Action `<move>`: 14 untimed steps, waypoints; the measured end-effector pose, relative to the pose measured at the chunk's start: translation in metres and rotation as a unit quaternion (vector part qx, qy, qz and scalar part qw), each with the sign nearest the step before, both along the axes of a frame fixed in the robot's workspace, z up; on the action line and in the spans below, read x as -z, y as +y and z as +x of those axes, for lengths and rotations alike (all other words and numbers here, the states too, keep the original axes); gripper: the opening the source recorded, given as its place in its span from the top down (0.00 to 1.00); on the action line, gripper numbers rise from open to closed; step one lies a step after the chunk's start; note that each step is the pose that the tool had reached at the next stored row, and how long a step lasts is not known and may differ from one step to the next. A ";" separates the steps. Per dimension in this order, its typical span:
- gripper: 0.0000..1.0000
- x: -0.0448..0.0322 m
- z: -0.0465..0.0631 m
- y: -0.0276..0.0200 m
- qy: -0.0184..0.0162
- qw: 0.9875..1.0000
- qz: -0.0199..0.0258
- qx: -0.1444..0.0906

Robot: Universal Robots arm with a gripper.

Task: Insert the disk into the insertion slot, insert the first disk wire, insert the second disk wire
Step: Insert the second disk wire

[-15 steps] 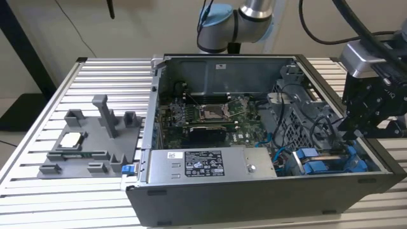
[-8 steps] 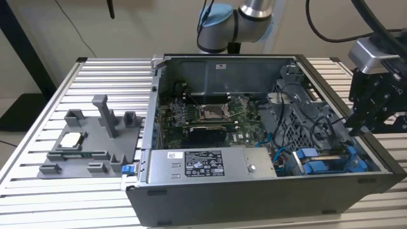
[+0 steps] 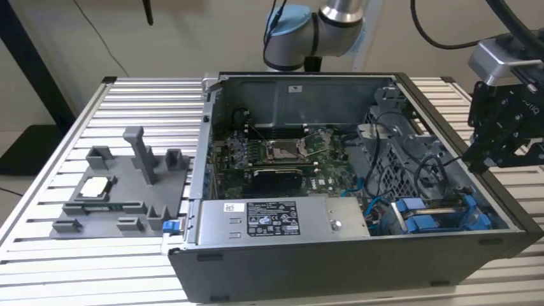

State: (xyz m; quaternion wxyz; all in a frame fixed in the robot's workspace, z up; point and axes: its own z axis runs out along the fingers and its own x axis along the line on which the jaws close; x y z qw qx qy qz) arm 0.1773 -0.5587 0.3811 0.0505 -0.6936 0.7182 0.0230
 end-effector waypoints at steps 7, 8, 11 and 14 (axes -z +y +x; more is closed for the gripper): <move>0.73 0.0001 0.017 0.0022 0.020 1.000 0.000 0.000; 0.73 0.0003 0.019 0.0022 0.028 1.000 0.000 0.000; 0.73 0.0011 0.025 0.0022 0.045 0.999 0.000 0.000; 0.73 0.0027 0.033 0.0022 0.052 0.999 0.000 0.000</move>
